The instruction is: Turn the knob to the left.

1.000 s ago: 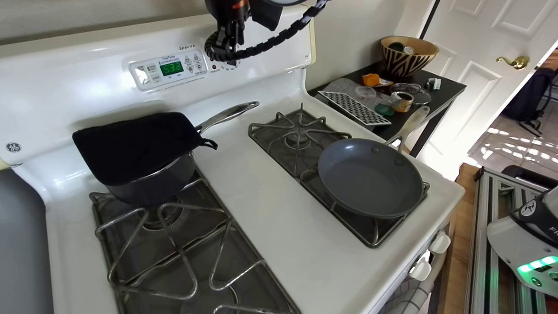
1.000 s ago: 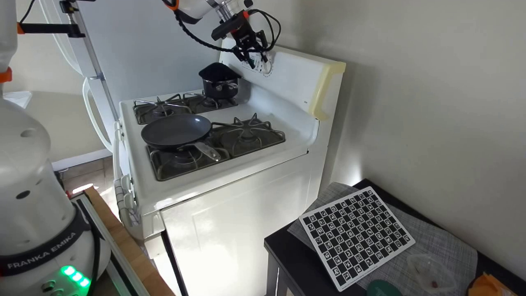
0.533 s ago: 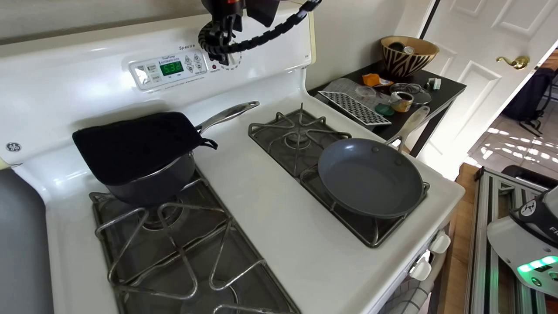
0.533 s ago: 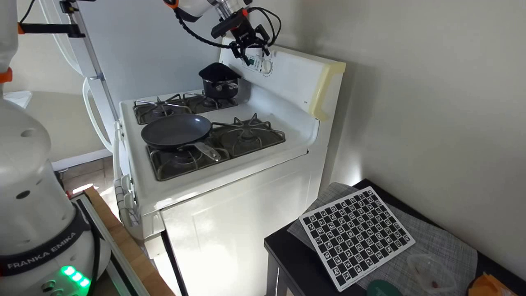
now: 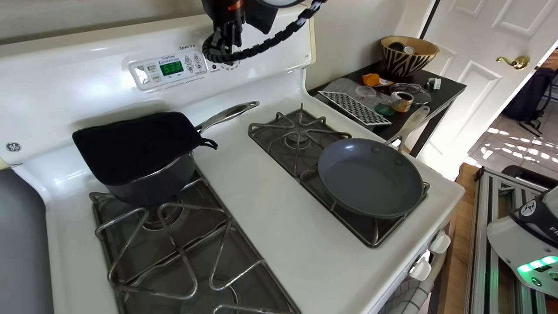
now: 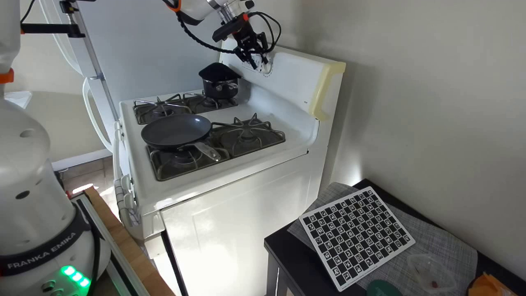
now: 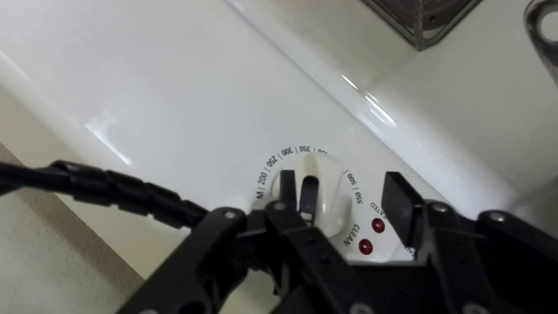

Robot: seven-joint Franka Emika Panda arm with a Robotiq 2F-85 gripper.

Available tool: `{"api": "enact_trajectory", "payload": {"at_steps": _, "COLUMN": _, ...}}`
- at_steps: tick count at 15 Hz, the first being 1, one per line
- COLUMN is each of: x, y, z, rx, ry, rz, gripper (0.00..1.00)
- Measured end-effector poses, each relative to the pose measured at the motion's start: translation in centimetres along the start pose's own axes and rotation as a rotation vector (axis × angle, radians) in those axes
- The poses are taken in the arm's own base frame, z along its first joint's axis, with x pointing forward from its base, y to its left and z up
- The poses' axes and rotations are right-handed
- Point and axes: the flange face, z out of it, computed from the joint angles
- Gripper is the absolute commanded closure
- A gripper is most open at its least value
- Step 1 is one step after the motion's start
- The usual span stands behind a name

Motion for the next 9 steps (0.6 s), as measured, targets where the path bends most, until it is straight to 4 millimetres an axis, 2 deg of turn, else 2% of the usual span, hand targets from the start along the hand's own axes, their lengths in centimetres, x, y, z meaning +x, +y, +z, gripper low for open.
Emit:
{"api": "enact_trajectory", "payload": {"at_steps": 2, "x": 0.04, "y": -0.06, "z": 0.15, "rx": 0.001, "ry": 0.002, "rz": 0.007, "gripper": 0.98}}
{"api": "enact_trajectory", "payload": {"at_steps": 9, "x": 0.04, "y": 0.5, "z": 0.12, "rx": -0.003, "ry": 0.004, "rz": 0.026, "gripper": 0.99}}
